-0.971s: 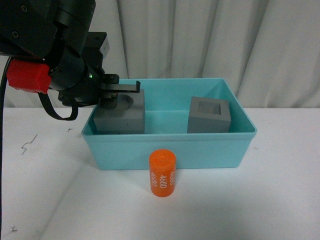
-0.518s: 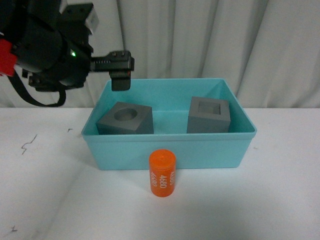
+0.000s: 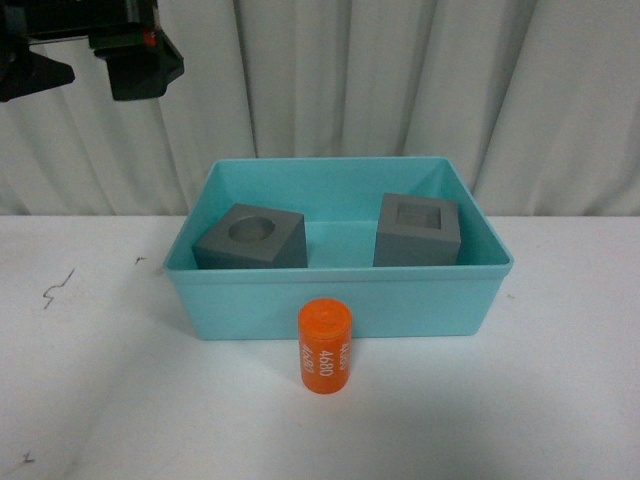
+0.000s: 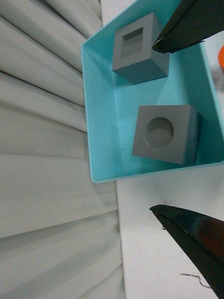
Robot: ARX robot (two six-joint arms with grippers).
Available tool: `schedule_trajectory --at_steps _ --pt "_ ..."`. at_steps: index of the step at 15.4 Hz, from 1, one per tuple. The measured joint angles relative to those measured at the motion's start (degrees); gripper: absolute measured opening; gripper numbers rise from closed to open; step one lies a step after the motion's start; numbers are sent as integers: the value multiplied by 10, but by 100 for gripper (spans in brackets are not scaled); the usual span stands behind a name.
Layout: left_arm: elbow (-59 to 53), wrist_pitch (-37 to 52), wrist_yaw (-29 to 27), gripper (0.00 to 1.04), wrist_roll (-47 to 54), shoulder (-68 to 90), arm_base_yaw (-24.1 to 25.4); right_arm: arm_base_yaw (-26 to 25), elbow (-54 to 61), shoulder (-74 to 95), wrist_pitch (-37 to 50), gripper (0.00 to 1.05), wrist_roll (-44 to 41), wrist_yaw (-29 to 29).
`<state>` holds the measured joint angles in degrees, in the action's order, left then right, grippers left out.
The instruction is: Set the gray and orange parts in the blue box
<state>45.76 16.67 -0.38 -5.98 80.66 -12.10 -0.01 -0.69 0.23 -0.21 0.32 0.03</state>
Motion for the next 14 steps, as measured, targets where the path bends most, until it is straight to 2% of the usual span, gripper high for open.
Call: schedule_trajectory --at_steps 1,2,4,5,6,7,9,12,13,14 --pt "-31 42 -6 97 6 -18 2 0 0 0 0 98 0 0" --pt "-88 172 -72 84 28 -35 4 0 0 0 0 98 0 0" --pt "-195 285 -90 59 46 -90 28 0 0 0 0 98 0 0" --pt "-231 297 -82 45 49 -119 41 0 0 0 0 98 0 0" --pt "-239 298 -79 41 49 -126 43 0 0 0 0 98 0 0" --pt "-266 299 -70 30 50 -145 49 0 0 0 0 98 0 0" --pt "-315 299 -54 5 50 -192 61 0 0 0 0 98 0 0" --pt "-362 280 -37 2 51 -258 81 0 0 0 0 98 0 0" --pt "-377 269 0 2 52 -284 111 0 0 0 0 98 0 0" --pt "-387 258 -3 2 51 -305 123 0 0 0 0 98 0 0"
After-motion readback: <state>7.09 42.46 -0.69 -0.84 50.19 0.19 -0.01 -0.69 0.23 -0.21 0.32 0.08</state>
